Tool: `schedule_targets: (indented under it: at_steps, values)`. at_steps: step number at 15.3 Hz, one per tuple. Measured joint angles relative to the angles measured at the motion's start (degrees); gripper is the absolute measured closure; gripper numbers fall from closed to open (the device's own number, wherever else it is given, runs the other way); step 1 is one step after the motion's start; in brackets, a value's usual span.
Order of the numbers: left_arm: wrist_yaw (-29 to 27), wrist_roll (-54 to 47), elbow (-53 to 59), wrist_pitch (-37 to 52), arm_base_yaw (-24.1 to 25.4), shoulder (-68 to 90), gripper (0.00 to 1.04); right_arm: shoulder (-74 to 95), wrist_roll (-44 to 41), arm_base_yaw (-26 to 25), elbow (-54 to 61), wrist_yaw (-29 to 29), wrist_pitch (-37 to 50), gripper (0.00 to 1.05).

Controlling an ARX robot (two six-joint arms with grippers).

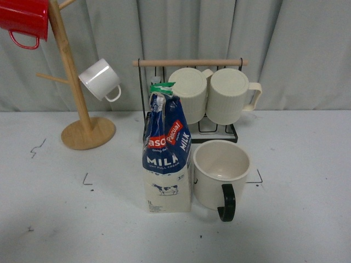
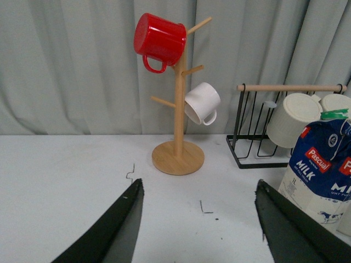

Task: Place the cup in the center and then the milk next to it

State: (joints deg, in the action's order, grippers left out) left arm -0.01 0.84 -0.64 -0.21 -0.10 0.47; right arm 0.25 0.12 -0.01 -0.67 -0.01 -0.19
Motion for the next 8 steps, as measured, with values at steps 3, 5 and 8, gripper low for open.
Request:
schedule_targets:
  at_steps: [3, 5, 8]
  values:
    - [0.00, -0.02, 0.00, 0.00, 0.00, 0.00, 0.06, 0.00, 0.00, 0.00, 0.00, -0.02, 0.00, 0.06]
    - [0.00, -0.04, 0.00, 0.00, 0.00, 0.00, 0.07, 0.00, 0.00, 0.00, 0.00, 0.00, 0.00, 0.06]
    - [0.00, -0.04, 0.00, 0.00, 0.00, 0.00, 0.07, 0.00, 0.00, 0.00, 0.00, 0.00, 0.00, 0.06]
